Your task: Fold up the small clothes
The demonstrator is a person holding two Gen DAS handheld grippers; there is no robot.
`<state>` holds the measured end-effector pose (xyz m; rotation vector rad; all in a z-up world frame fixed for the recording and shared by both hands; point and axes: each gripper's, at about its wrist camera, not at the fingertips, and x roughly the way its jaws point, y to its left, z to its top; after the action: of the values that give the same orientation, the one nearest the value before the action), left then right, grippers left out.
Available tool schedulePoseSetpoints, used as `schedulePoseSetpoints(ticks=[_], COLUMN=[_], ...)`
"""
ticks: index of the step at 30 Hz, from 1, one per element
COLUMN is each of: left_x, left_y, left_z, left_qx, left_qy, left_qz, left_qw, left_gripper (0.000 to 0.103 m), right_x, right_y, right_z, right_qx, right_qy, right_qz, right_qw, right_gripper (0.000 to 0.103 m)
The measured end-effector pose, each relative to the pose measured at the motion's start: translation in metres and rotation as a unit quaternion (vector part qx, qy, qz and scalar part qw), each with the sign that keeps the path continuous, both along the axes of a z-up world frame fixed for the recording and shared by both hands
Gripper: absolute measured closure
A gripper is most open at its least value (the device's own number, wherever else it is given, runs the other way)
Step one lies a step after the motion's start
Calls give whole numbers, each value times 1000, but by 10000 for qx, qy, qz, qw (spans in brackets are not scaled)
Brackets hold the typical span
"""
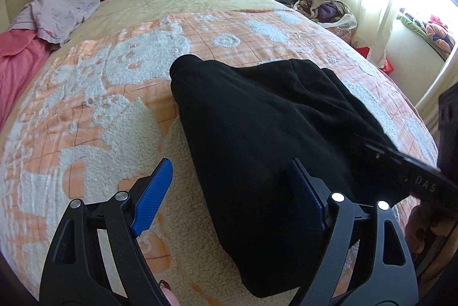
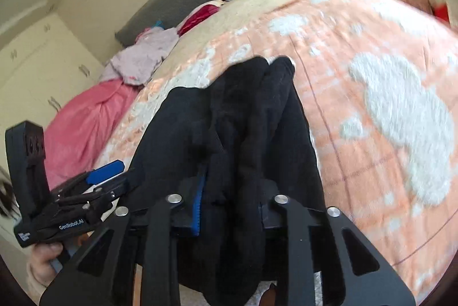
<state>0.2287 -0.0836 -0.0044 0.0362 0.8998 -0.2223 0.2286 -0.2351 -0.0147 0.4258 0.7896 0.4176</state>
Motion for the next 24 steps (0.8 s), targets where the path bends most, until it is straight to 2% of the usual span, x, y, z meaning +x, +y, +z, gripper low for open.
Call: schedulePoseSetpoints(ticks=[3, 5, 7, 9, 10, 13, 18, 20, 21, 23, 24], left_x=[-4, -6, -8, -10, -11, -14, -23, -27, -31, -39, -42], left_y=[-1, -2, -3, -4, -3, -1, 2, 5, 6, 9, 9], left_z=[-1, -3, -7, -8, -8, -6, 0, 4, 6, 12, 15], left_qx=[-48, -117, -171, -179, -192, -243, -268, -311, -332, -340, -338], left_qy=[-33, 7, 64, 67, 57, 57, -28, -67, -116, -207, -250], left_qz=[-38, -57, -76, -59, -58, -32, -28, -27, -19, -23, -26], left_qw=[10000, 9999, 9998, 9998, 9998, 9997, 9996, 9995, 9994, 9992, 9991], left_gripper=[28, 28, 28, 28, 28, 28, 28, 28, 26, 23, 21], right_x=[-3, 0, 1, -2, -4, -13, -40, -51, -57, -71, -78], right_y=[2, 9, 8, -1, -4, -5, -2, -3, -5, -6, -6], right_z=[11, -4, -20, -23, -22, -14, 7, 17, 22, 35, 42], right_qx=[-373, -955, -994, -790, -803, -894, -1328, -1351, -1343, -1331, -1323], right_qy=[-308, -140, 51, 104, 131, 32, -274, -446, -529, -737, -857], right_qz=[-51, -114, -214, -455, -573, -688, -860, -935, -967, -1032, -1031], right_qw=[9988, 9953, 9948, 9958, 9950, 9936, 9870, 9854, 9848, 9829, 9821], right_gripper=[81, 80, 77, 68, 57, 55, 42, 28, 26, 15, 13])
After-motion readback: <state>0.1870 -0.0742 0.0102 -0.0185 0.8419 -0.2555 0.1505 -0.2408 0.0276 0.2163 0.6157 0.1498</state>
